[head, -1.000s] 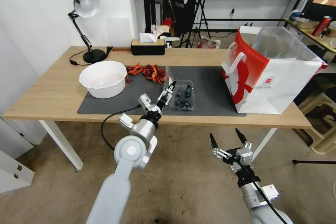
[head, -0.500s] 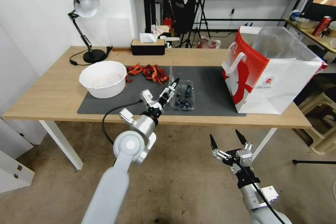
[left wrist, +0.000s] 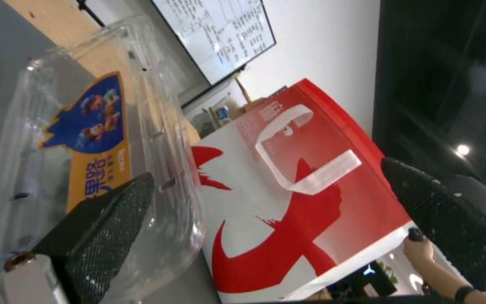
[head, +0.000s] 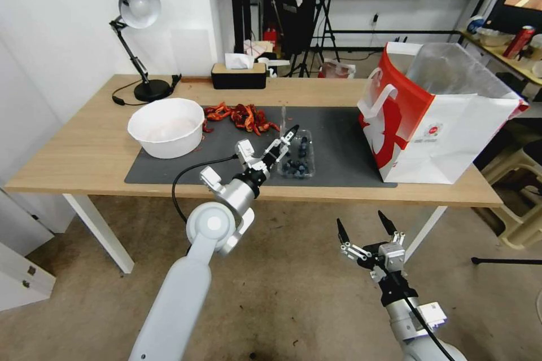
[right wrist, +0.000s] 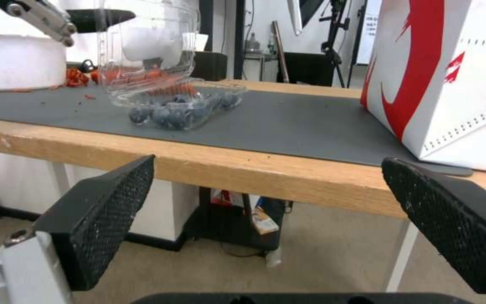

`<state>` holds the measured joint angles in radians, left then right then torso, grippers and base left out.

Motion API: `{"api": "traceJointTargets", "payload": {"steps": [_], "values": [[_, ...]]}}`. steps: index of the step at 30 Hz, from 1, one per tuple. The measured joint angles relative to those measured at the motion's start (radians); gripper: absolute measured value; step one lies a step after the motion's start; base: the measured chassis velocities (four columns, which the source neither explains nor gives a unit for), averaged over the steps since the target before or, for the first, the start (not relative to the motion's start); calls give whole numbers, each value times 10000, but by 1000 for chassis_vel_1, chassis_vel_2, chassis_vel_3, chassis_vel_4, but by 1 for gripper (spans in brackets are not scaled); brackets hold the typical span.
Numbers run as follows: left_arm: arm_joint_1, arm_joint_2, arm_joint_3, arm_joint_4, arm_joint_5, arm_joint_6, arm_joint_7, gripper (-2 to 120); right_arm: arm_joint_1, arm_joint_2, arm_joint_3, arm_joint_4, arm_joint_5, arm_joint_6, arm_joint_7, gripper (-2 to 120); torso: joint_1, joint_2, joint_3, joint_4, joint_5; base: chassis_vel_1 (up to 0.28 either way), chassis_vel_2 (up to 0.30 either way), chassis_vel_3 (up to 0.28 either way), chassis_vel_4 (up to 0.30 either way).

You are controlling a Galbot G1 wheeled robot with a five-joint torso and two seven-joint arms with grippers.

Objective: Close the takeout container lid, then place the container into the takeout bag.

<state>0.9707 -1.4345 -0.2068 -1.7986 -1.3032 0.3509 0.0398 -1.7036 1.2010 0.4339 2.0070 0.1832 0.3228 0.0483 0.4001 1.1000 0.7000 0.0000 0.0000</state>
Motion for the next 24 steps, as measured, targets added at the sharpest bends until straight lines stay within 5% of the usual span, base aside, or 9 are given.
{"api": "traceJointTargets", "payload": {"steps": [17, 24], "values": [[-1059, 47, 620, 1252, -75, 415, 255, 95, 34, 84, -52, -142, -150, 13, 23, 100, -1, 0, 0, -1, 0, 0, 0, 0, 0], [-1643, 16, 844, 1880, -281, 484, -326, 67, 78, 97, -64, -264, -194, 73, 25, 100, 0, -1, 0, 0, 0, 0, 0, 0, 0]]}}
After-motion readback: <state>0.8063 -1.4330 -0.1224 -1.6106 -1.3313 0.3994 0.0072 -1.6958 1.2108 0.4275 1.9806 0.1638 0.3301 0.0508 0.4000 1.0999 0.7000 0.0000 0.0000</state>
